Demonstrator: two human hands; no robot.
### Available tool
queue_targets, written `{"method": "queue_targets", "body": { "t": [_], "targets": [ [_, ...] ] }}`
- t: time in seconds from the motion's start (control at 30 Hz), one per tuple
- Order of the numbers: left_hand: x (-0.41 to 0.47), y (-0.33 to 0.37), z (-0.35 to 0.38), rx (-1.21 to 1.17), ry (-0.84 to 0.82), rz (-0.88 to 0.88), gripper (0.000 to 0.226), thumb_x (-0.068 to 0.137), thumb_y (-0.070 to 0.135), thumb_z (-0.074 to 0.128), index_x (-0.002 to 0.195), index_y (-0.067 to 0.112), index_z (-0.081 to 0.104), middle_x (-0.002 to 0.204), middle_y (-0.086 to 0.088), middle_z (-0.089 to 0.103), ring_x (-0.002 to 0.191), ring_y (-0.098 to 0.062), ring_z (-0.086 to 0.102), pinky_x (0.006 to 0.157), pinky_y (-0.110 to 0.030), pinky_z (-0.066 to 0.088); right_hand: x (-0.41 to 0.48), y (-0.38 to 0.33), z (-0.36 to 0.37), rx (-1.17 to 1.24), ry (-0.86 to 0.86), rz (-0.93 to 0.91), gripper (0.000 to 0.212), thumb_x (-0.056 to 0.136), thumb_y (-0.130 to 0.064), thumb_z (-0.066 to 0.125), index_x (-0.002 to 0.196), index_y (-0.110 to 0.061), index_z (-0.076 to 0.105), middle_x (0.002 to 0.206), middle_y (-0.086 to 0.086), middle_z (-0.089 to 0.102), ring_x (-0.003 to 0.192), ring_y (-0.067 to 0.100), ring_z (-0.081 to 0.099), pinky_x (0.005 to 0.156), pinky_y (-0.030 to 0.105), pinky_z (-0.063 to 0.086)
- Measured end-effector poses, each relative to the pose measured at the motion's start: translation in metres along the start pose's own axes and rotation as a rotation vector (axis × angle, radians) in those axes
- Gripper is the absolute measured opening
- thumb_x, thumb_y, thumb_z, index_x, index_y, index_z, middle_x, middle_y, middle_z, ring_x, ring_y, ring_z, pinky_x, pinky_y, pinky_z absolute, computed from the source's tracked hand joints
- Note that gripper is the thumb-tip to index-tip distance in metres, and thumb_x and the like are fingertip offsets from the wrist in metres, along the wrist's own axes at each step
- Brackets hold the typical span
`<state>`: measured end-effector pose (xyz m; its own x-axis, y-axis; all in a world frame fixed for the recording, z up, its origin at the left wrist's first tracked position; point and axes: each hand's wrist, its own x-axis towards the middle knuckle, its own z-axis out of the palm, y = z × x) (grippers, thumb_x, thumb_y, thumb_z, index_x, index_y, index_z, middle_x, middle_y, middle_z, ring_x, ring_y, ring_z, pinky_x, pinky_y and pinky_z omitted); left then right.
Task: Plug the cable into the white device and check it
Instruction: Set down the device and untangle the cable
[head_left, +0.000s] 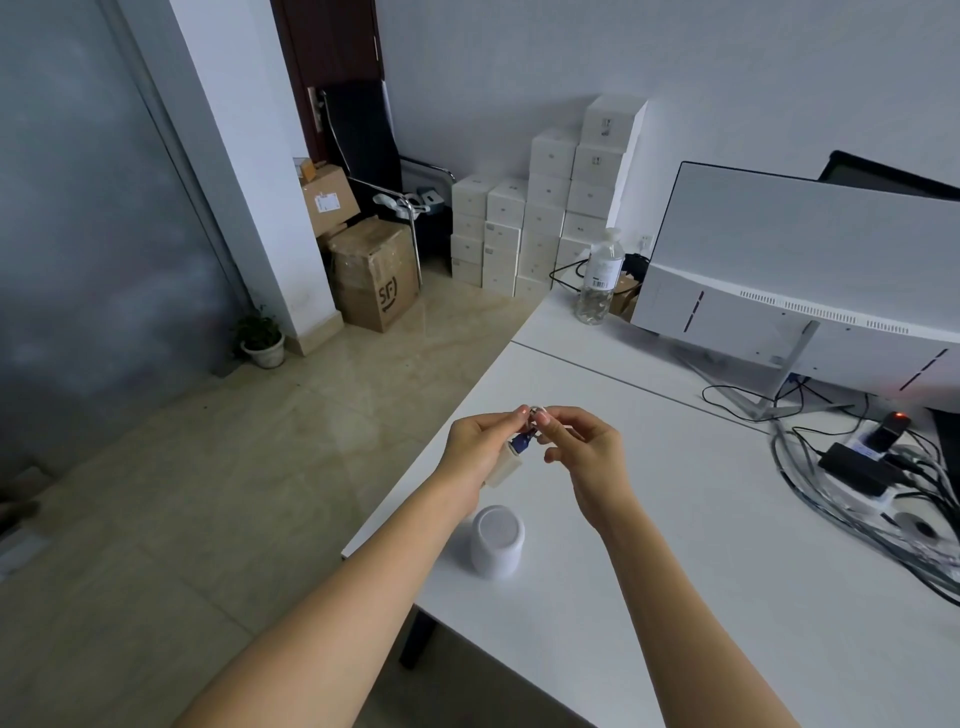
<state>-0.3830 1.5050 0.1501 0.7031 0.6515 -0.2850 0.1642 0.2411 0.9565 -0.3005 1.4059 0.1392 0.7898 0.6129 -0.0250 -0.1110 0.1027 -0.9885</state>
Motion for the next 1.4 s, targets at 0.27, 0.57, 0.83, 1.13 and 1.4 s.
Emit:
{"method": "queue_targets", "body": {
  "t": [0.27, 0.57, 0.83, 1.13, 1.4],
  "targets": [
    [-0.002, -0.002, -0.004, 0.033, -0.092, -0.043, 0.021, 0.088, 0.037, 0.057, 0.086, 0.028, 0.076, 0.079, 0.005, 0.071, 0.068, -0.005, 0.06, 0.052, -0.019, 0.033, 0.0, 0.006, 0.001, 0.016, 0.004, -0.05, 0.017, 0.087, -0.005, 0.06, 0.096, -0.017, 0.068, 0.075, 0.004, 0.068, 0.059, 0.008, 0.055, 0.064, 0.024, 0.045],
    [0.001, -0.009, -0.01, 0.186, -0.186, 0.085, 0.028, 0.083, 0.013, 0.066, 0.109, 0.023, 0.07, 0.046, 0.025, 0.057, 0.064, -0.008, 0.042, 0.042, -0.004, 0.032, 0.001, 0.007, -0.005, -0.251, -0.125, -0.116, 0.025, 0.092, -0.005, 0.052, 0.108, -0.02, 0.065, 0.077, 0.009, 0.063, 0.064, 0.011, 0.066, 0.073, 0.032, 0.059],
    [0.001, -0.009, -0.011, 0.081, -0.154, 0.056, 0.039, 0.078, 0.014, 0.073, 0.115, 0.02, 0.066, 0.108, 0.0, 0.069, 0.088, -0.011, 0.063, 0.052, -0.006, 0.042, -0.003, -0.001, -0.002, -0.105, 0.036, -0.039, 0.01, 0.087, -0.013, 0.063, 0.094, -0.014, 0.069, 0.07, 0.0, 0.068, 0.046, 0.01, 0.054, 0.048, 0.016, 0.04],
    [0.003, -0.011, -0.023, 0.005, -0.33, -0.054, 0.048, 0.067, 0.006, 0.079, 0.109, 0.025, 0.066, 0.107, -0.014, 0.07, 0.094, -0.019, 0.066, 0.09, -0.029, 0.048, -0.001, 0.0, -0.006, -0.014, 0.079, -0.032, 0.009, 0.085, -0.008, 0.064, 0.092, -0.012, 0.069, 0.08, 0.002, 0.067, 0.067, 0.002, 0.061, 0.062, 0.011, 0.045],
    [-0.001, -0.005, -0.027, -0.013, -0.367, -0.069, 0.04, 0.077, -0.002, 0.07, 0.11, 0.02, 0.067, 0.101, -0.001, 0.065, 0.078, -0.008, 0.064, 0.067, -0.02, 0.053, -0.002, 0.004, -0.01, 0.136, 0.092, 0.073, 0.01, 0.084, -0.007, 0.064, 0.09, -0.012, 0.07, 0.072, 0.003, 0.069, 0.062, 0.014, 0.056, 0.065, 0.025, 0.04]
  ]
}}
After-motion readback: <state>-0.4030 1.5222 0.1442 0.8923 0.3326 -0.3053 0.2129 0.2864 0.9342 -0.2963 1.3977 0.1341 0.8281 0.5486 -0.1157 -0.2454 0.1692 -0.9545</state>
